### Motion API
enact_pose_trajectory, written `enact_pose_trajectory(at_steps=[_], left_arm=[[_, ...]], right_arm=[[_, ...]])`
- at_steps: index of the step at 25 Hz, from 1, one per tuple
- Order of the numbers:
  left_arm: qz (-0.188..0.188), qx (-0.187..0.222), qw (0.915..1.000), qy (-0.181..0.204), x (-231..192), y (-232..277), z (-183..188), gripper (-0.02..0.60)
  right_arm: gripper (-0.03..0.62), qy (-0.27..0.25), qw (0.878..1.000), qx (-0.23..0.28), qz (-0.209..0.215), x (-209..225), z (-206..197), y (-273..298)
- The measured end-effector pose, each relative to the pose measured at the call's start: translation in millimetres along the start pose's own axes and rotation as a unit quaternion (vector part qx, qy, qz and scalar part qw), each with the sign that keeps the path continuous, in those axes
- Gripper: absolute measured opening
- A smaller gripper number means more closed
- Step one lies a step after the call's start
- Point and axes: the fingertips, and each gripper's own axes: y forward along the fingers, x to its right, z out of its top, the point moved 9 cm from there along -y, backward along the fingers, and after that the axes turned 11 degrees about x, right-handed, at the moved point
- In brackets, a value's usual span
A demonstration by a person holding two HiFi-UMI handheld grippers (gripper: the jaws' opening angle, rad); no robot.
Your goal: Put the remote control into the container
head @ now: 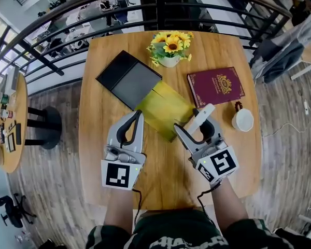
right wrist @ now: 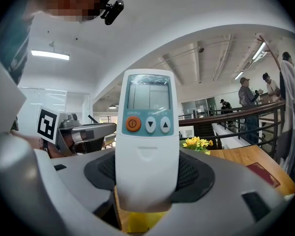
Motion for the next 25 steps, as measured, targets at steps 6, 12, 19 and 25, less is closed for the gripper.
enact_pose_trajectory(at_steps=[6,12,19,25], left_arm=[[0.008,-0.007,0.9999,-0.006,-21.4,5.2,-28.4,-0.006],[0.001,-0.008,0.9997,-0.021,-31.5,11.2,-59.0,-0.005],[0.002,-0.010,0.9995,-0.030,-36.8,16.5,-84.2,-0.005],[-0.004,-0.015,0.9988,-0.046,-39.2,24.8,-104.5,-0.005]], right_arm=[[0.285,0.013,1.000,-0.024,0.002,3.1,-28.1,25.7],[0.284,0.030,0.999,-0.043,0.004,3.5,-59.1,44.7],[0.284,0.021,0.998,-0.062,0.003,10.0,-80.5,62.1],[0.284,0.016,0.995,-0.102,-0.002,21.9,-105.9,78.8]])
